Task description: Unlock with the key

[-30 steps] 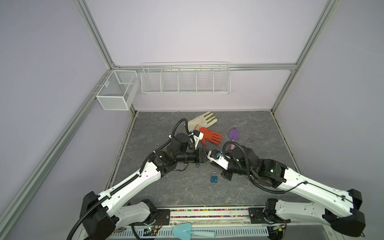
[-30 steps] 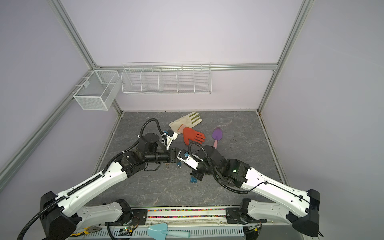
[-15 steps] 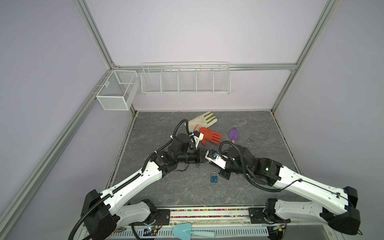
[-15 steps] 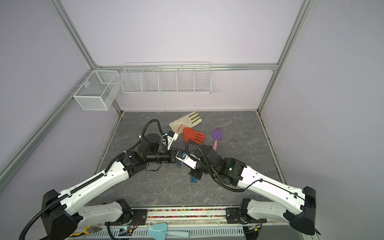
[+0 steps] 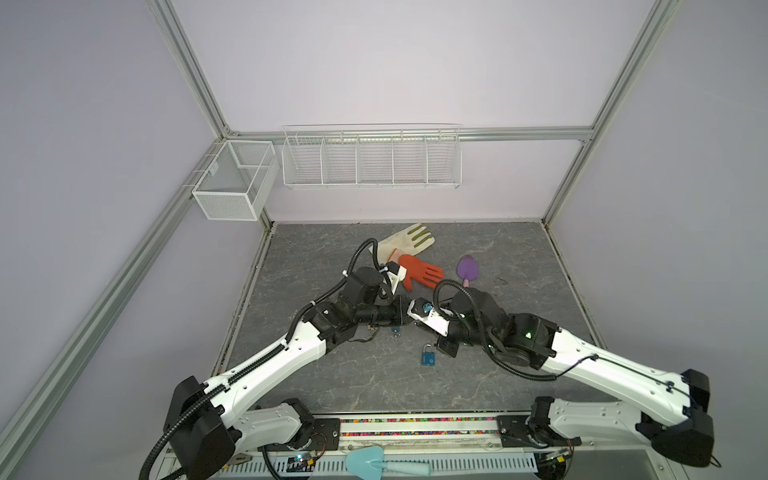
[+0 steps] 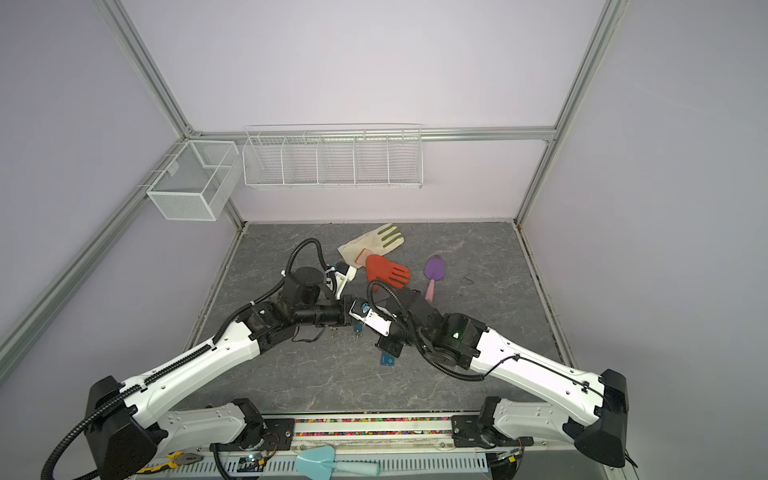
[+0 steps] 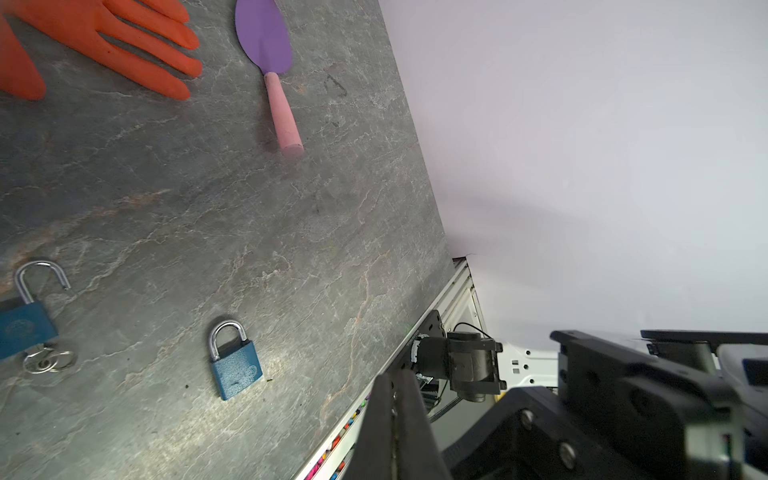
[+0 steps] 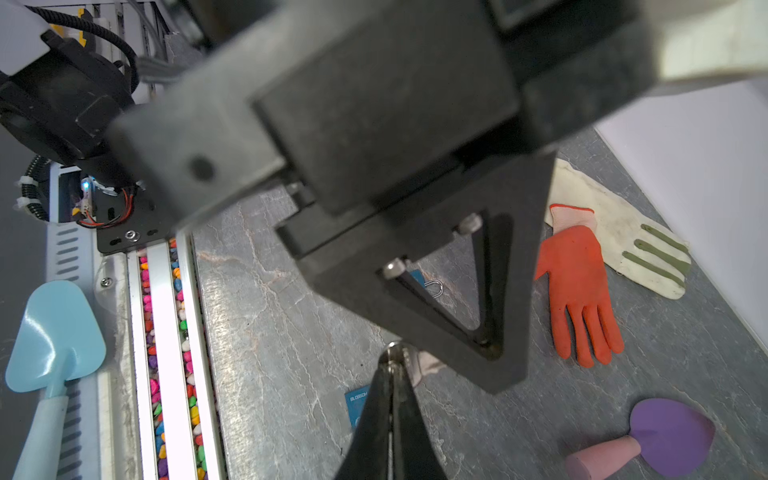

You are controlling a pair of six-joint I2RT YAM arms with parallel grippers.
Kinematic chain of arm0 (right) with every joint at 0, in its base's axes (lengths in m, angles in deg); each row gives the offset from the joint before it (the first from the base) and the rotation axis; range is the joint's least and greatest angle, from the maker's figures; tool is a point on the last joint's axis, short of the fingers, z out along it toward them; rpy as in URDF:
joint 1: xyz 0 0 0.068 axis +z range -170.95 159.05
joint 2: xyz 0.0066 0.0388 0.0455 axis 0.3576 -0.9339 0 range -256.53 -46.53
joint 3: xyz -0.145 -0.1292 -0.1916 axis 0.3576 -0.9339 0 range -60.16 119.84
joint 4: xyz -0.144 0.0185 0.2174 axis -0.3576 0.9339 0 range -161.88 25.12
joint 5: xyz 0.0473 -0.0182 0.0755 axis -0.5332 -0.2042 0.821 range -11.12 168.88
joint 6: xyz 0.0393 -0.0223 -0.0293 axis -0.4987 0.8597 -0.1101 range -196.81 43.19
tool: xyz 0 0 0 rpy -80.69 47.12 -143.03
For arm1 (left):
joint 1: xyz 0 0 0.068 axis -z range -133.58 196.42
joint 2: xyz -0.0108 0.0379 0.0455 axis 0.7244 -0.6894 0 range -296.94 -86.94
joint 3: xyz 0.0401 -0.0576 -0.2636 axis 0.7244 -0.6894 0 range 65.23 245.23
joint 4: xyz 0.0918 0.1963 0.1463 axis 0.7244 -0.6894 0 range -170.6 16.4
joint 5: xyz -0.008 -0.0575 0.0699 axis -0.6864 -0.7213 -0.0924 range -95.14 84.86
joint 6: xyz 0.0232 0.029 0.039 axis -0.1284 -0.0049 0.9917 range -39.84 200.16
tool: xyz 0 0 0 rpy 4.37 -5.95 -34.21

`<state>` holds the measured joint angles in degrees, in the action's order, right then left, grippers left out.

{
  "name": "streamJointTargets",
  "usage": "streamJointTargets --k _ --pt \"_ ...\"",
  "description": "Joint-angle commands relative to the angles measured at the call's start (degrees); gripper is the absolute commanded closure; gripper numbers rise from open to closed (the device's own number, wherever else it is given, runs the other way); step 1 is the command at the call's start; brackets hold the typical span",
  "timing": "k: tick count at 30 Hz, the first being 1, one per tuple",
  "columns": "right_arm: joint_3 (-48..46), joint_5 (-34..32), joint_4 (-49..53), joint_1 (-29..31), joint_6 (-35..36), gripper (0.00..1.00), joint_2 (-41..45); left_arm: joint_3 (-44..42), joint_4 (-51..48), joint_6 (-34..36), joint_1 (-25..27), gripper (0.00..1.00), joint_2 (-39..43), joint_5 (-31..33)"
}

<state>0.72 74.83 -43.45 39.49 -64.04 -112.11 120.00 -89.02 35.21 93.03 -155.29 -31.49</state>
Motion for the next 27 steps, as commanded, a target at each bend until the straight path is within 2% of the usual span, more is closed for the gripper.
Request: streamJointTargets --k 1,5,6,8,11,15,19,22,27 --pt "1.6 -0.5 -1.1 -0.4 2.1 0.94 -0.1 -0.4 -0.3 0.1 0.0 1.00 1.5 1.3" --pt "1.6 -1.2 -0.8 -0.6 1.8 0.93 0.1 0.0 -0.6 0.2 0.0 1.00 2.1 3.3" --pt "1.7 -1.4 -0.6 -0.7 1.7 0.90 0.2 0.0 -0.5 0.2 -0.1 1.00 2.3 4.0" --pt "1.5 -2.2 -0.6 -0.8 1.1 0.75 0.7 0.1 -0.2 0.2 -0.1 1.00 2.5 5.3" --pt "0.9 -2.0 -1.1 -1.5 0.0 0.61 2.0 0.5 0.3 0.6 -0.1 1.00 3.1 7.8" --pt "-1.0 3.9 -2.8 -4.2 -3.8 0.45 5.3 0.7 3.6 2.6 -0.1 1.00 4.3 12.8" --pt "-2.9 15.2 -6.2 -10.2 -12.9 0.38 8.3 -1.2 12.7 5.8 0.0 1.00 5.9 17.4" --pt "-4.6 21.0 -10.1 -14.5 -21.8 0.33 9.6 -4.0 21.3 7.9 -0.1 1.00 7.0 20.9" --pt "-8.2 28.9 -20.3 -19.5 -38.4 0.29 9.2 -7.1 36.3 9.8 0.0 1.00 5.7 21.5"
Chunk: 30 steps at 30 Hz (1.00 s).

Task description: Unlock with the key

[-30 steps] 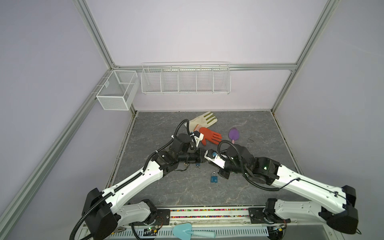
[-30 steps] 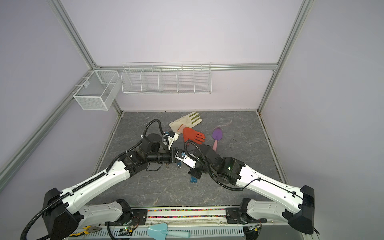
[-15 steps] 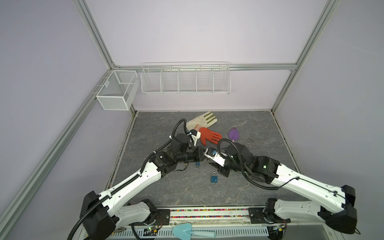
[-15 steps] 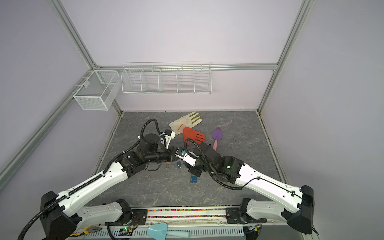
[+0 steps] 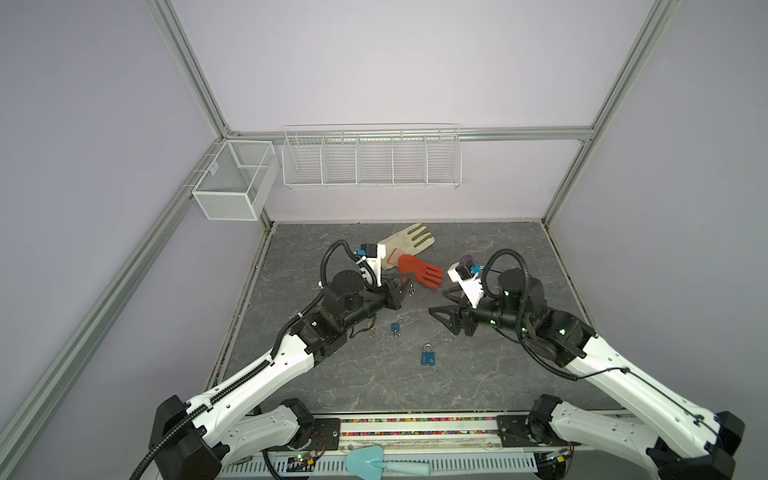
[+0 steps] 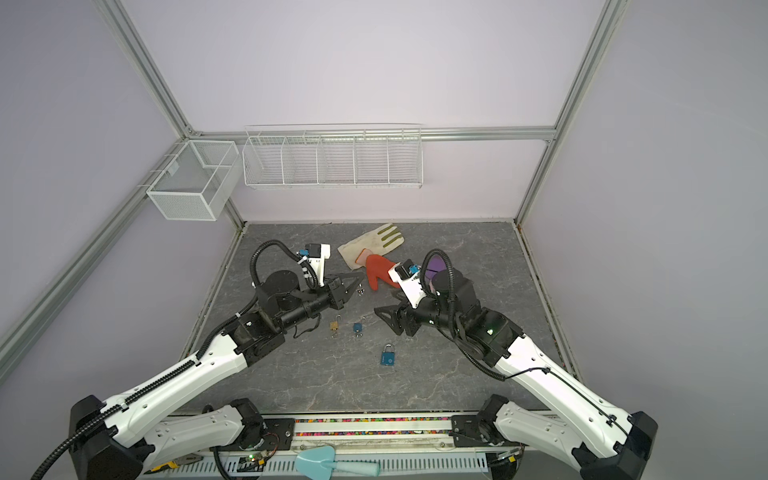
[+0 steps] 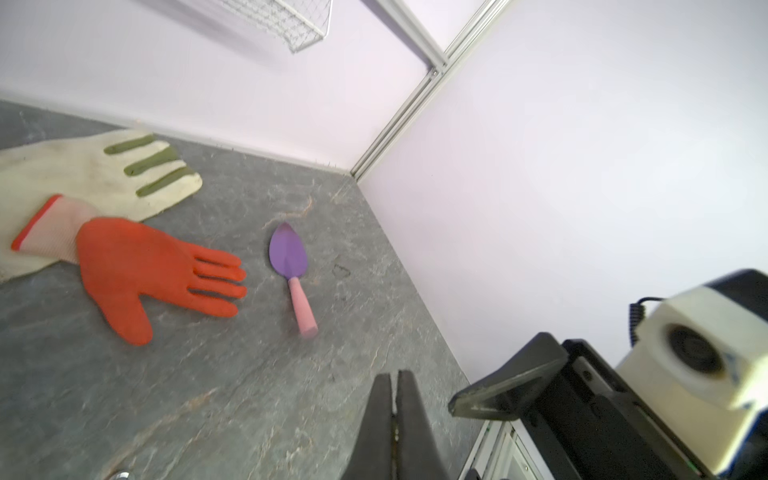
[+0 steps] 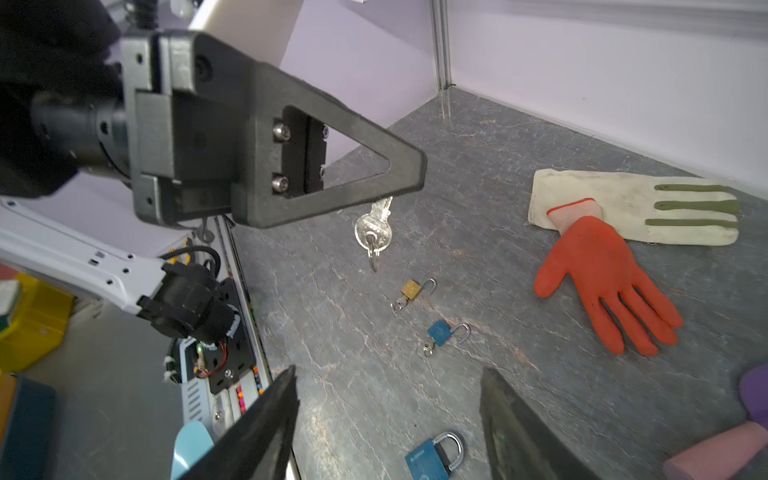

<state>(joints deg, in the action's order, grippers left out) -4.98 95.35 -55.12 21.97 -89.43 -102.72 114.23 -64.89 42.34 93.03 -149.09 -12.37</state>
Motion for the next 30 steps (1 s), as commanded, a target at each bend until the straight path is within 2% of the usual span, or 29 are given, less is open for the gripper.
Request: streamJointTargets --k 1,4,10,19,21,27,30 --pt "-3.2 10.4 -11.7 -2.7 -16.4 0.29 -0.5 -1.7 14.5 2.7 -0.1 1.00 -1.1 2.5" --pt "-4.4 14.4 -20.0 -3.6 -24.1 0.32 -1.7 -1.8 20.1 2.3 0.1 1.00 -2.5 2.1" --pt "-8.2 16.4 -34.4 -6.6 -34.5 0.36 -2.8 -1.4 25.2 1.4 1.1 1.00 -3.6 1.8" --pt "-7.6 18.0 -48.2 -6.9 -38.7 0.41 -6.3 -1.5 29.3 0.9 4.2 1.00 -3.8 4.7" --pt "-7.7 17.7 -50.1 -7.0 -40.1 0.48 -7.4 -1.9 30.7 0.9 4.9 1.00 -3.5 5.3" --pt "-8.0 18.3 -58.6 -6.9 -43.7 0.56 -9.6 -1.7 31.1 0.9 5.1 1.00 -3.2 5.1" --pt "-7.8 19.0 -58.9 -6.7 -43.2 0.60 -9.6 -1.4 30.4 1.0 5.2 1.00 -3.1 5.4"
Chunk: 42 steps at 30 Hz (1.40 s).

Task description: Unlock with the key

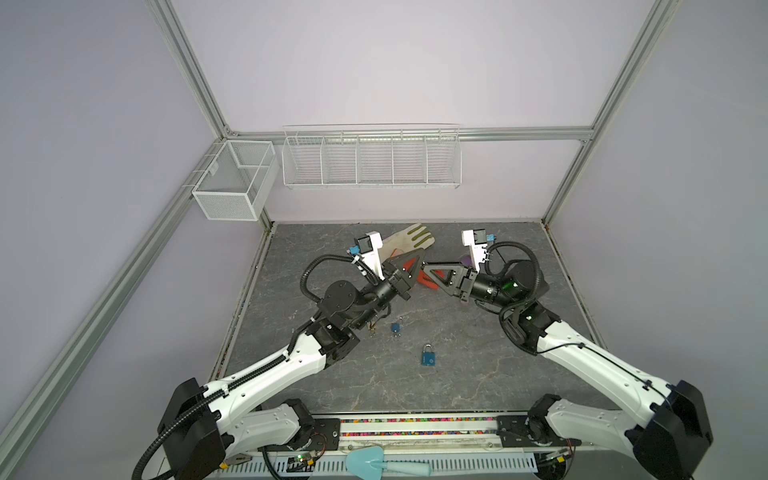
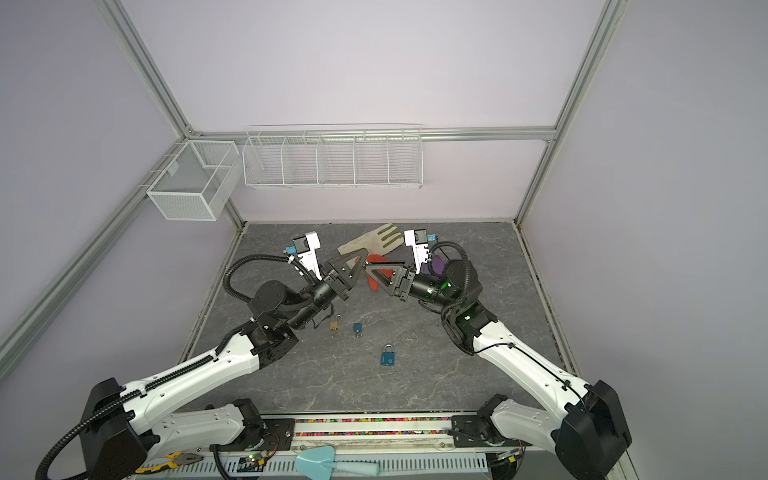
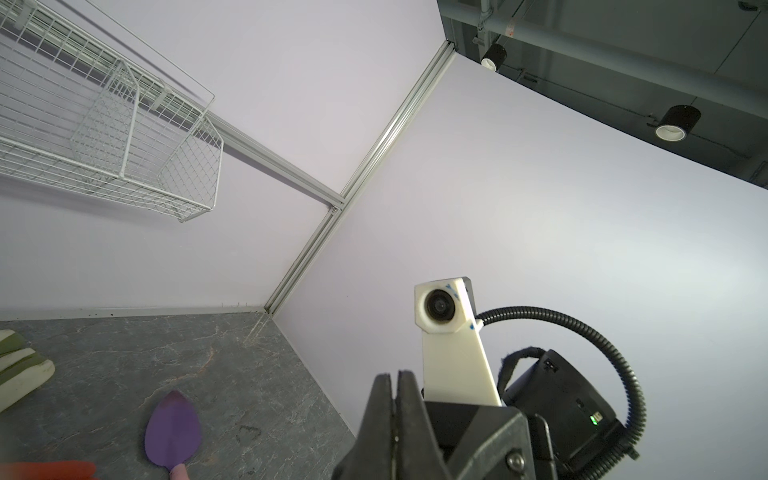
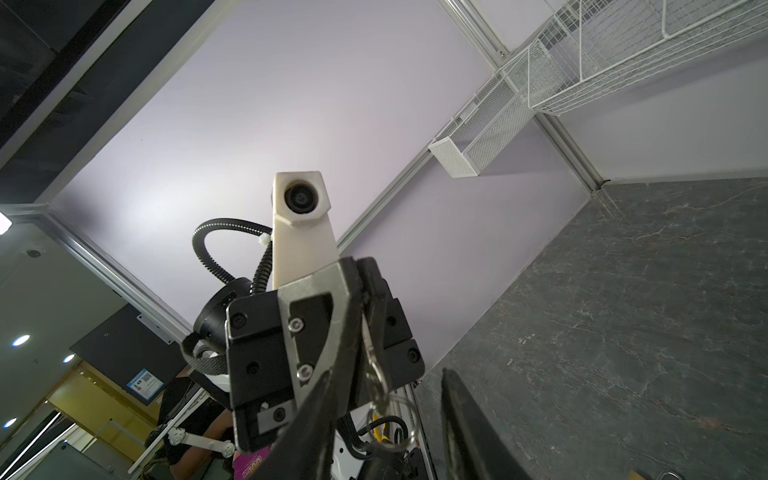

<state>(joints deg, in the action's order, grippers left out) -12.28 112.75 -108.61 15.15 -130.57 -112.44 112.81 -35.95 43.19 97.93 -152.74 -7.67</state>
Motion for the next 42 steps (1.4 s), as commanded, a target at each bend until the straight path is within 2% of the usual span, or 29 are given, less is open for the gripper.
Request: streamJointTargets --k 1,22,29,42 --pt "-0.7 1.6 -5.3 0.1 -1.8 0.62 0.2 0.1 1.1 0.2 0.3 1.00 0.6 0.9" --pt "1.5 2.2 -1.4 1.0 2.6 0.72 -1.2 0.7 0.9 -0.6 0.5 1.00 0.7 0.4" --pt "1.4 2.2 -3.1 0.9 3.3 0.75 -1.2 1.0 0.9 -0.6 0.7 1.00 0.7 -0.1" --pt "1.8 3.3 -3.6 0.8 4.0 0.88 -1.9 0.6 1.0 0.0 0.8 1.00 1.1 -0.3"
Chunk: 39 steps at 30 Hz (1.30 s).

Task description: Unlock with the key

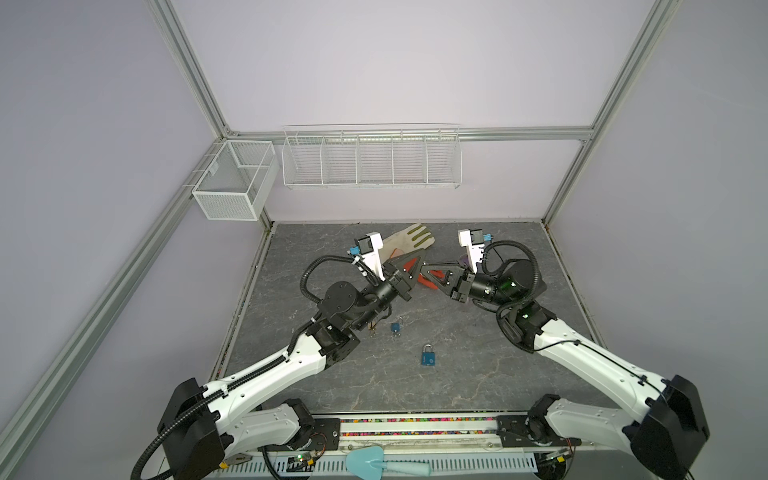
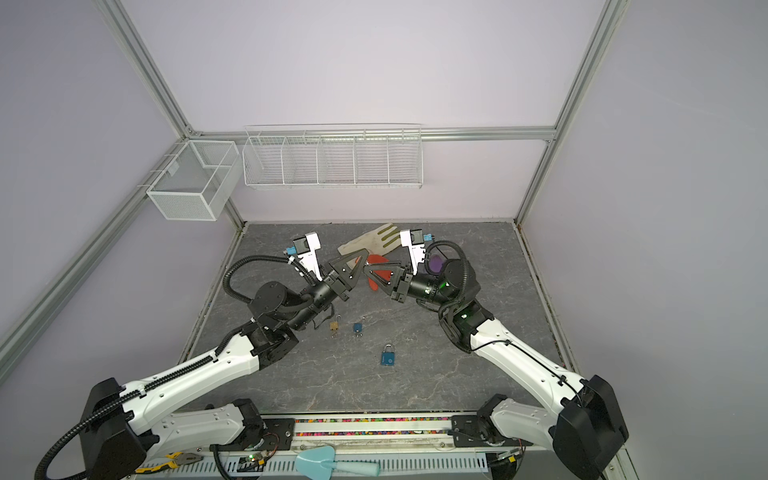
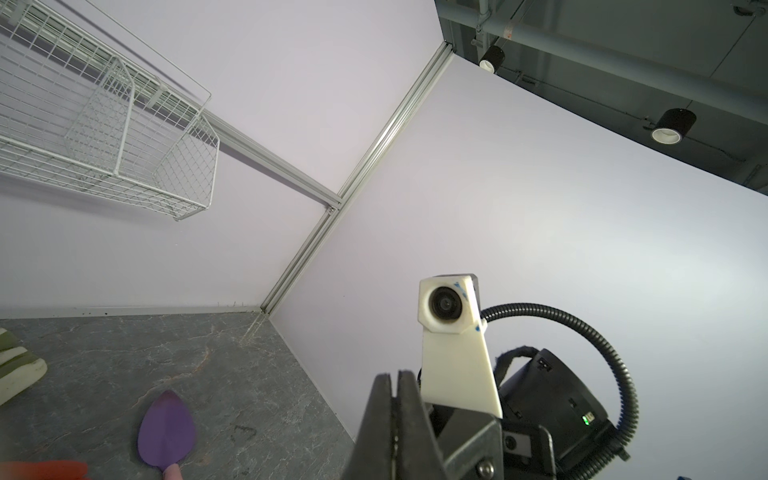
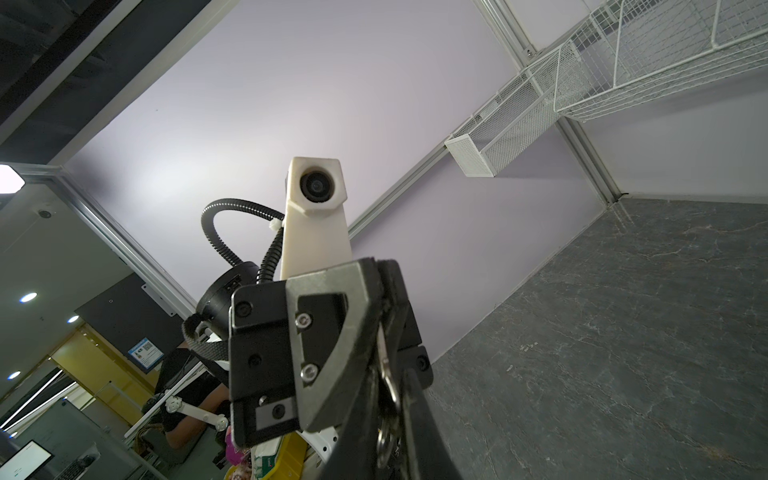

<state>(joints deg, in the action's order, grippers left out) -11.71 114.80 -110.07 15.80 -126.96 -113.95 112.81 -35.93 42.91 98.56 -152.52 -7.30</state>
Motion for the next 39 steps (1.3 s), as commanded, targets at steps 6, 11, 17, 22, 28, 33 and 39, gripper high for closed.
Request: streamJointTargets --k 6,11,17,22,28,33,39 --pt "1.4 0.2 0.3 0.1 2.2 0.94 0.2 0.1 1.6 0.7 0.2 1.00 1.3 -0.2" --pt "3.6 -2.2 8.4 0.1 6.5 0.94 1.8 0.1 1.1 1.1 0.2 1.00 1.8 -0.1" --pt "5.5 -4.4 20.3 -0.3 12.8 0.94 3.9 1.0 -2.3 1.5 0.2 0.59 3.8 0.7" --pt "5.6 -5.9 27.5 -0.5 18.1 0.94 6.1 0.6 -7.7 2.2 0.2 0.51 7.5 1.9" --pt "6.1 -9.3 38.9 -0.5 23.9 0.94 9.0 0.8 -19.6 2.1 0.2 0.51 11.6 3.9" --pt "5.4 -12.8 47.6 -0.4 27.1 0.94 12.5 1.7 -30.8 1.1 0.2 0.50 12.7 3.9" --pt "4.6 -19.5 59.8 0.2 27.9 0.94 15.7 2.7 -43.3 -3.4 0.9 0.50 11.2 3.6"
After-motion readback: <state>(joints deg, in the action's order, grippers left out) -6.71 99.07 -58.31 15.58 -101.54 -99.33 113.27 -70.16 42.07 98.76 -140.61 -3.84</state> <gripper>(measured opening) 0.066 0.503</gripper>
